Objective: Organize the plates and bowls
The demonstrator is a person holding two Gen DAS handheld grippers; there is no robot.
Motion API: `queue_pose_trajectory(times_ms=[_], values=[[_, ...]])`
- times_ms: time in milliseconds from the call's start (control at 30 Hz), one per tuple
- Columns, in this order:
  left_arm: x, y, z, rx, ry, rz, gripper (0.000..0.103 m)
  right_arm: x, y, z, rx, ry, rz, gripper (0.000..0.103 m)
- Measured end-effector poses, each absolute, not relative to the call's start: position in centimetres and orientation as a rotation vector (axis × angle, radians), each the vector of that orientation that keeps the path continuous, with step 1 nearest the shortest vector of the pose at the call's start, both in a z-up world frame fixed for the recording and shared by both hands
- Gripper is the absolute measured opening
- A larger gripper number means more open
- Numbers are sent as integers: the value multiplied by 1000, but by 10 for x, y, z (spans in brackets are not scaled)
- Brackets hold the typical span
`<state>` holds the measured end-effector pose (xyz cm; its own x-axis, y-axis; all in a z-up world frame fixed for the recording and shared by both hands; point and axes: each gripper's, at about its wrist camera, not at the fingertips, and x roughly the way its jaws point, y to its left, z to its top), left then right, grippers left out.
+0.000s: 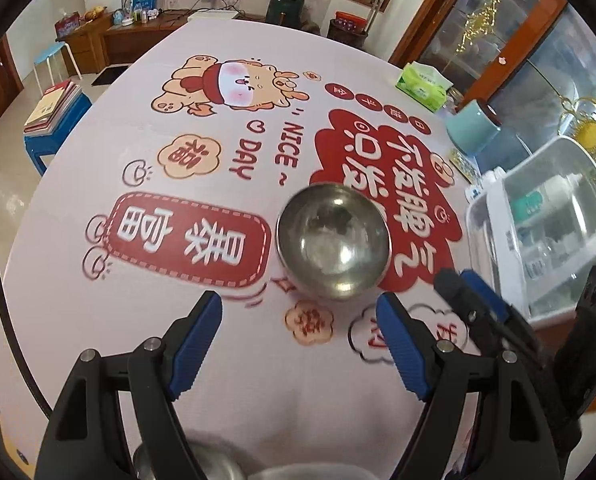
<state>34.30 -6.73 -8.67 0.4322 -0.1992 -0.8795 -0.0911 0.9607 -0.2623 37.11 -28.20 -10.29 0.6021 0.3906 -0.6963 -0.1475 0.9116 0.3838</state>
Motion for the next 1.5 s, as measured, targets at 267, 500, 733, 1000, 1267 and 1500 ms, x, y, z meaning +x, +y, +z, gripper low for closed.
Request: queue_pose_trajectory(times_ms=[267,500,733,1000,1267,1500], values=[[372,-71,-129,-338,1123,-53,78,390,-284,-147,334,897,314,62],[384,-75,-165,-356,1138,-34,77,396,-289,-169,405,904,343,62],[386,-79,-183,-365,1159,-43,73,401,-287,-183,431,916,350,56],[392,-79,-194,-376,1183,-37,54,404,-291,-193,508,940,381,39],[393,-80,-199,-413,1196,-64,31,403,-289,-193,539,946,411,22],[390,-84,-199,-393,1209,-67,23,400,-289,-192,529,963,400,17]])
